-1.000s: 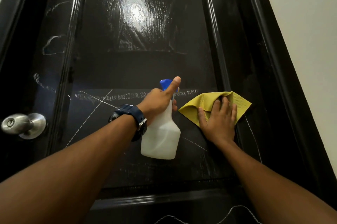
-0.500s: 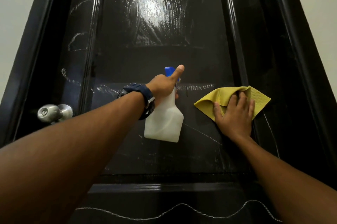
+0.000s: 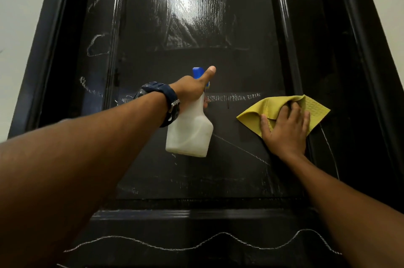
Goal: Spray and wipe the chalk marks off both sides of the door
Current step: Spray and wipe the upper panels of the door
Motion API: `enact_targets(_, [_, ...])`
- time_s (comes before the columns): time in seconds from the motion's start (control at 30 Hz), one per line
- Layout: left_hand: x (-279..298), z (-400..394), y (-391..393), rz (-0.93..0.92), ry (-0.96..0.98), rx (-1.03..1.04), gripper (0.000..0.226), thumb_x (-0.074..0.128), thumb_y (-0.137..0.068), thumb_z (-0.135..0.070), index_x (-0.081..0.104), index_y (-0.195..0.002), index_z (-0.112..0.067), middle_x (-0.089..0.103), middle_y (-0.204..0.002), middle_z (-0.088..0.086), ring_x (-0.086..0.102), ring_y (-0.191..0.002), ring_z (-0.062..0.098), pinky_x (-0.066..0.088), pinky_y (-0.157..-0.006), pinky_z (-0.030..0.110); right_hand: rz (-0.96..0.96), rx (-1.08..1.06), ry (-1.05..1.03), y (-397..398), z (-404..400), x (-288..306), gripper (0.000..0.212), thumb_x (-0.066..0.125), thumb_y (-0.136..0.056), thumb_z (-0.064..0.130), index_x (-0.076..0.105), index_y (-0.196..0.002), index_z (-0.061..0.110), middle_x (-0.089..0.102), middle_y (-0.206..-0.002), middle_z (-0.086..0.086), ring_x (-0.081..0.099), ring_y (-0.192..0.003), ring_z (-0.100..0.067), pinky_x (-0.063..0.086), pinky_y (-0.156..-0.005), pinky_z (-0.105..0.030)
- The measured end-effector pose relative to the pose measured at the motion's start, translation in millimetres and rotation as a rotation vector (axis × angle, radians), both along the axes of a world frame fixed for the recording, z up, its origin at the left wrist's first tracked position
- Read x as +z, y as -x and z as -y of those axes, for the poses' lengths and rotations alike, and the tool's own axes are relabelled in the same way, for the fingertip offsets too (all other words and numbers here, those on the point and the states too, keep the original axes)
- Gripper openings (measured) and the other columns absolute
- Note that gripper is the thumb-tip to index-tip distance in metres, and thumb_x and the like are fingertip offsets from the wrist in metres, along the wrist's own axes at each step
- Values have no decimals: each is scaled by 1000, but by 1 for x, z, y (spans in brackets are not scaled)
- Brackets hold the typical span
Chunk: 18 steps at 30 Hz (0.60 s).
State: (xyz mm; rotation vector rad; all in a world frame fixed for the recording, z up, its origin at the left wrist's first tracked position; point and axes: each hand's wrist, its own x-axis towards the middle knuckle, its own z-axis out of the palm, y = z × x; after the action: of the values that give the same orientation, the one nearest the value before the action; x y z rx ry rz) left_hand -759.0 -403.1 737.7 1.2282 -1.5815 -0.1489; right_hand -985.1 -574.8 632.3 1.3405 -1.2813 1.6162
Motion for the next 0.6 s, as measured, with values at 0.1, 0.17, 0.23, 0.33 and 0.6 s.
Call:
enact_targets(0.1, [-6,3,-5,-84,122,-90,66,40,-92,-74,61,-96,-12,66,-86,8,63,-71,18,55,-73,35,2,10,1,0,-1,-1,70,30,-95,62,43,-129,2,37,-148,-27,30,-144,-42,8,-124,-55])
enact_targets(0.17, [-10,5,-7,-119,216,-135,67,40,-95,-70,65,-105,-8,64,-84,7,63,-73,18,55,-76,36,5,17,5,0,-1,-1,69,31,-95,62,43,-128,3,36,-148,-27,30,-143,-42,8,-124,-56])
enact_targets(0.23, [-15,7,-8,-143,277,-159,71,40,-96,-67,66,-113,-4,64,-79,5,63,-72,17,56,-79,36,4,24,9,-1,-2,0,70,31,-95,62,43,-129,2,36,-148,-27,30,-143,-42,8,-124,-56])
enact_targets(0.33, [-20,10,-10,-169,307,-163,63,40,-97,-67,62,-88,-9,65,-77,3,63,-67,14,55,-75,32,4,21,10,-1,-2,0,70,31,-95,62,43,-128,2,36,-148,-27,30,-143,-42,7,-124,-55])
enact_targets(0.6, [-28,9,-15,-128,229,-122,62,32,-97,-70,54,-77,-15,60,-75,4,58,-65,15,52,-74,34,-1,12,19,0,-1,0,68,33,-95,61,43,-128,2,37,-147,-27,30,-144,-42,6,-124,-55])
